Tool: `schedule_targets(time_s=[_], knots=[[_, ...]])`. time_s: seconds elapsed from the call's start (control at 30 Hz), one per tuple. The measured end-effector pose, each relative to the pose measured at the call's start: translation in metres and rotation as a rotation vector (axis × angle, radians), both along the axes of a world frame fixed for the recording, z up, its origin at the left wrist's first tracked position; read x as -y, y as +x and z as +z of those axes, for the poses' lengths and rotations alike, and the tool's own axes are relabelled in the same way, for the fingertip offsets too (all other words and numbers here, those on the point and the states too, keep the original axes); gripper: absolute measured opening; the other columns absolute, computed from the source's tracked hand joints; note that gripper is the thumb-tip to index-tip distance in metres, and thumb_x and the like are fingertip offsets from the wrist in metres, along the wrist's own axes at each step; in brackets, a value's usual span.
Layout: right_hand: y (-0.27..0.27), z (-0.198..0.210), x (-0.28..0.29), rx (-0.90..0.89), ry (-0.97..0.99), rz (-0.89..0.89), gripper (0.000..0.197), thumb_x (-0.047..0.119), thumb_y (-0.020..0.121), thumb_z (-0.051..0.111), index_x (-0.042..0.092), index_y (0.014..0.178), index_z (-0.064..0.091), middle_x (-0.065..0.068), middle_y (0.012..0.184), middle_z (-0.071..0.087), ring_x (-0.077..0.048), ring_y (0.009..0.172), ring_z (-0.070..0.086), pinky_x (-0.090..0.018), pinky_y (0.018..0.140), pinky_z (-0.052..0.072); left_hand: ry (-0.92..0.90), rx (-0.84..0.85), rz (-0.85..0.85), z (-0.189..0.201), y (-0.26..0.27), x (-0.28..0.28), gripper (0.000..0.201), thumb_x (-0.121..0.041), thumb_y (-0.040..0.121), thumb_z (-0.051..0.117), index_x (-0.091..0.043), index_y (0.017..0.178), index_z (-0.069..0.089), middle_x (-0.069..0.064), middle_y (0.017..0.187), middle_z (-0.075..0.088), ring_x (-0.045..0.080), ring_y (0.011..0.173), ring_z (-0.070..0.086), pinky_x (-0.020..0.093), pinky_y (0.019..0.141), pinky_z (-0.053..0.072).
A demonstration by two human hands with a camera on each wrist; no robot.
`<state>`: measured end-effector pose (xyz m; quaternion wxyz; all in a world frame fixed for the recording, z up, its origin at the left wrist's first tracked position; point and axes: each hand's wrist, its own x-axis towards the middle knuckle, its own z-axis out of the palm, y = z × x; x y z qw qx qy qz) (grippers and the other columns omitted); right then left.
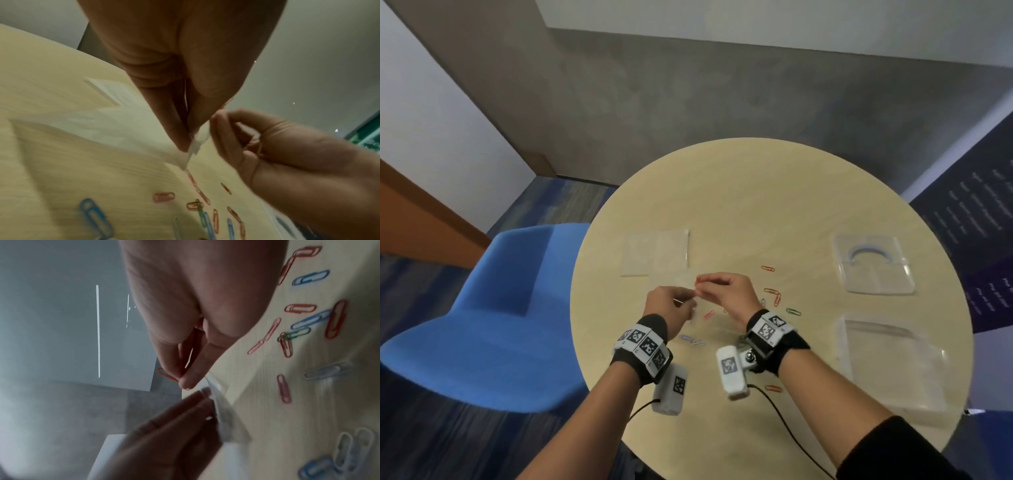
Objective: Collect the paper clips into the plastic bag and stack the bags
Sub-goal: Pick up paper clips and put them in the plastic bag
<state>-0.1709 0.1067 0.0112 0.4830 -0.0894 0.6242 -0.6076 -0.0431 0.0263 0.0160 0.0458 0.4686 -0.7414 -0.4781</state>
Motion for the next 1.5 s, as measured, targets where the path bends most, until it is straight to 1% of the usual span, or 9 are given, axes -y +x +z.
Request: schedule_targets(time_s=[0.3,0.47,0.67,0.87,0.93,1.07,1.23,1.33,1.5], knots=[[-0.004,0.006,0.000,-0.504,0.339,0.266,0.018,-0.006,0.074,0.073,0.003,0.088,0.078,-0.015,0.081,0.076,-0.025,0.071,0.076,-0.034,0.068,0.063,-0.021,-0.057,-0.023,0.009,-0.007,-0.010,0.019,-0.010,0.087,0.063,-0.013,0.103,0.074,0.005,0.079,0.075,0.016,0.071,0.073,0.023,0.072,0.057],[-0.014,0.016,0.000,-0.380,0.241,0.362,0.022,-0.008,0.083,0.066,0.002,0.102,0.071,-0.022,0.087,0.074,-0.030,0.073,0.076,-0.041,0.070,0.063,-0.050,-0.014,0.057,0.004,-0.004,-0.005,0.022,-0.009,0.088,0.060,-0.014,0.103,0.075,0.004,0.083,0.076,0.017,0.072,0.073,0.030,0.076,0.059],[-0.065,0.006,-0.013,-0.459,0.249,0.033,0.016,-0.006,0.083,0.070,-0.001,0.097,0.073,-0.019,0.093,0.075,-0.020,0.071,0.074,-0.019,0.063,0.060,-0.019,-0.033,0.184,0.003,0.011,0.008,0.021,-0.010,0.089,0.059,-0.013,0.103,0.074,0.005,0.084,0.075,0.018,0.074,0.074,0.026,0.076,0.056],[-0.073,0.008,-0.019,0.008,0.084,-0.067,0.024,-0.005,0.077,0.075,-0.001,0.101,0.072,-0.023,0.108,0.072,-0.029,0.098,0.072,-0.024,0.080,0.060,0.015,-0.034,0.201,-0.001,0.016,0.008,0.020,-0.010,0.089,0.061,-0.013,0.104,0.075,0.004,0.082,0.075,0.015,0.072,0.074,0.024,0.074,0.056],[-0.060,0.013,-0.012,-0.093,0.041,0.090,0.032,0.006,0.068,0.085,0.006,0.098,0.075,-0.014,0.103,0.075,-0.023,0.100,0.072,-0.028,0.089,0.056,0.030,-0.043,0.179,-0.003,0.011,0.004,0.021,-0.010,0.089,0.061,-0.012,0.104,0.075,0.005,0.082,0.074,0.014,0.071,0.074,0.022,0.073,0.055],[-0.031,0.015,0.001,-0.500,0.143,0.285,0.023,0.016,0.064,0.089,0.014,0.085,0.080,0.001,0.084,0.078,-0.009,0.082,0.073,-0.019,0.078,0.056,0.024,-0.077,0.138,-0.001,0.001,-0.006,0.020,-0.011,0.089,0.061,-0.013,0.104,0.074,0.006,0.082,0.075,0.014,0.070,0.074,0.021,0.073,0.056],[-0.016,0.009,0.010,-0.747,0.168,0.366,0.012,0.008,0.070,0.083,0.011,0.082,0.080,-0.003,0.077,0.077,-0.010,0.073,0.073,-0.015,0.069,0.054,0.012,-0.101,0.106,0.002,-0.004,-0.010,0.020,-0.011,0.088,0.062,-0.011,0.103,0.075,0.005,0.077,0.075,0.014,0.069,0.074,0.027,0.078,0.059],[-0.019,0.006,0.008,-0.660,0.170,0.385,0.016,0.009,0.071,0.084,0.010,0.086,0.079,-0.003,0.082,0.078,-0.009,0.077,0.073,-0.012,0.069,0.053,0.026,-0.100,0.111,0.003,-0.001,-0.007,0.019,-0.012,0.089,0.062,-0.011,0.104,0.074,0.004,0.076,0.074,0.014,0.069,0.073,0.022,0.074,0.057],[-0.033,0.001,0.000,-0.174,-0.030,0.385,0.017,0.001,0.086,0.068,0.001,0.103,0.073,-0.013,0.099,0.075,-0.017,0.086,0.072,-0.029,0.080,0.058,0.042,-0.097,0.118,0.004,0.004,-0.001,0.020,-0.011,0.089,0.063,-0.009,0.105,0.074,0.002,0.080,0.072,0.014,0.068,0.072,0.017,0.069,0.055]])
